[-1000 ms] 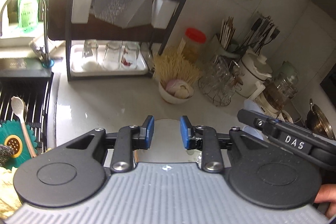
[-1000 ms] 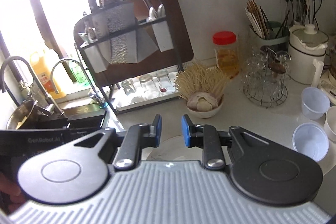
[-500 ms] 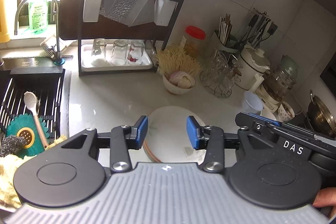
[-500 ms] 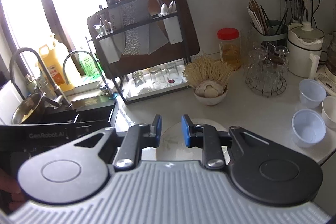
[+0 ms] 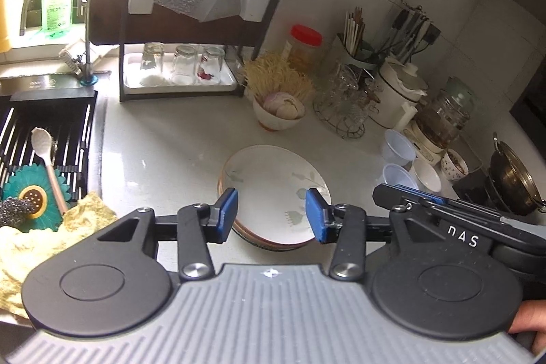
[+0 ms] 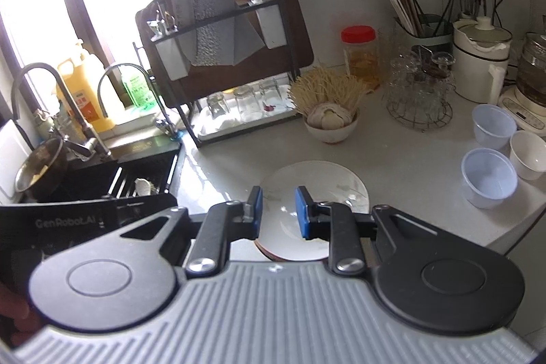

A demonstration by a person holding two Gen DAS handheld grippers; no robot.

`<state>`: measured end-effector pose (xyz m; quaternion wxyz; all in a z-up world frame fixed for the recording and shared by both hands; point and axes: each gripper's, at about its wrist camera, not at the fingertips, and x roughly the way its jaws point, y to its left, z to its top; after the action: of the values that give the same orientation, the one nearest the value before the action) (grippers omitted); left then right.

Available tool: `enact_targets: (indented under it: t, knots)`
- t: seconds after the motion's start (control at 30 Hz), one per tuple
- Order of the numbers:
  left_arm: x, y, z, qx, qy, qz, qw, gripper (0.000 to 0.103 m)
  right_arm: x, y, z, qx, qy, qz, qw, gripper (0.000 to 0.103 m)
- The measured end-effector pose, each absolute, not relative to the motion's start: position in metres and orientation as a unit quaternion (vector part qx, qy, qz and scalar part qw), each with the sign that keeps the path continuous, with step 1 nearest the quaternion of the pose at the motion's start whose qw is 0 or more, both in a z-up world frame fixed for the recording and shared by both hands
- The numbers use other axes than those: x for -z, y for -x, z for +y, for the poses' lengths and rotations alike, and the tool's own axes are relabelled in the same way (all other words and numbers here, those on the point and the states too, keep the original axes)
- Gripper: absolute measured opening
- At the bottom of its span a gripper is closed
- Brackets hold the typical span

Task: Organize plates and bowls
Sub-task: 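Raise the left gripper up and away from the bowl stack, then move the left gripper to the translucent plastic bowl near the kettle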

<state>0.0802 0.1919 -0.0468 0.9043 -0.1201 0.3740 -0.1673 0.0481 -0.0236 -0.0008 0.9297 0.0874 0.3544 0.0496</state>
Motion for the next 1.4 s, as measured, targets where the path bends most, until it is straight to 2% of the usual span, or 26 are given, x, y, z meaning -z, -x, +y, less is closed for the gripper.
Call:
enact_targets:
  t: [0.3,0.67,0.73,0.77,0.8,0.93,1.4]
  knots:
    - [0.056,-0.097,0.173,0.197,0.120,0.398,0.888,0.050,0.002,-0.041,-0.042,-0.009,-0.097,0.362,0.927,0.025]
    - [0.066,-0.124,0.107,0.245,0.076,0.418,0.872,0.050,0.021,-0.032,-0.099,0.067,-0.135,0.359,0.921,0.026]
    - [0.069,-0.130,0.097,0.242,0.086,0.425,0.868,0.050,0.022,-0.034,-0.112,0.074,-0.138,0.358,0.920,0.037]
    - [0.070,-0.133,0.092,0.242,0.088,0.426,0.867,0.050,0.022,-0.033,-0.118,0.078,-0.141,0.358,0.920,0.050]
    - [0.070,-0.135,0.086,0.243,0.087,0.426,0.867,0.050,0.022,-0.032,-0.124,0.082,-0.141,0.356,0.920,0.058]
    - [0.074,-0.147,0.060,0.248,0.084,0.434,0.862,0.051,0.025,-0.036,-0.149,0.101,-0.145,0.362,0.915,0.068]
    - [0.106,-0.216,-0.050,0.254,0.092,0.481,0.834,0.052,0.057,-0.081,-0.262,0.138,-0.182,0.395,0.890,0.068]
